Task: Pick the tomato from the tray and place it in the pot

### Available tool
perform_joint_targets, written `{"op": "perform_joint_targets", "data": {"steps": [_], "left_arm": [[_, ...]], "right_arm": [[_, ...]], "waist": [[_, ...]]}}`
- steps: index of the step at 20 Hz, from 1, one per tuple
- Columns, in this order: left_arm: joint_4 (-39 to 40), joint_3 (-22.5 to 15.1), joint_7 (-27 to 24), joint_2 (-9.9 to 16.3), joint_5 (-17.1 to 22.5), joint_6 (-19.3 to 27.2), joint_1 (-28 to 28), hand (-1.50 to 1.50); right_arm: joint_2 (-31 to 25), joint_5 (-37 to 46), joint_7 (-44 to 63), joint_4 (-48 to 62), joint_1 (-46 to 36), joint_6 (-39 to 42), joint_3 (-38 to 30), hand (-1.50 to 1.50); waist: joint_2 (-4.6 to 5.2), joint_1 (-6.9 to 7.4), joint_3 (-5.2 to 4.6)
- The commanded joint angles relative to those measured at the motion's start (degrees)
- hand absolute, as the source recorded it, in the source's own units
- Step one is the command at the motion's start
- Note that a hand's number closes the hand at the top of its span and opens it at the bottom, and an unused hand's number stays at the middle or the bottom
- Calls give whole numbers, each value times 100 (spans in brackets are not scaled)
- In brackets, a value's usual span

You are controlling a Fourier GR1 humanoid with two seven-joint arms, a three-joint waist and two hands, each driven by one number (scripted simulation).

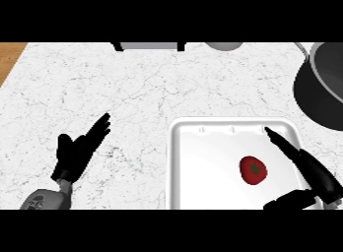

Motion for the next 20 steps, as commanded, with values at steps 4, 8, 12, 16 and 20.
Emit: {"op": "perform_joint_targets", "data": {"steps": [4, 8, 12, 16, 20], "left_arm": [[-268, -34, 125, -149, -119, -16, 247, 0], [443, 352, 223, -190, -119, -174, -600, 0], [-470, 220, 405, -299, -341, -93, 139, 0], [-585, 193, 543, -375, -404, -159, 173, 0], [-109, 37, 95, -601, -642, 2, 9, 0]], "right_arm": [[401, -645, -600, 480, 16, 588, -252, -150], [536, -789, -424, 603, -37, 779, -430, -150], [878, -448, -809, 1627, -452, 811, -483, -150], [1126, -416, -1048, 2136, -599, 824, -520, -150], [1114, 675, -1985, 2631, -905, 259, -40, 150]], "waist": [[-4, 9, 2], [3, -33, -2], [-2, 14, 0], [-2, 16, 1], [18, 51, 4]]}}
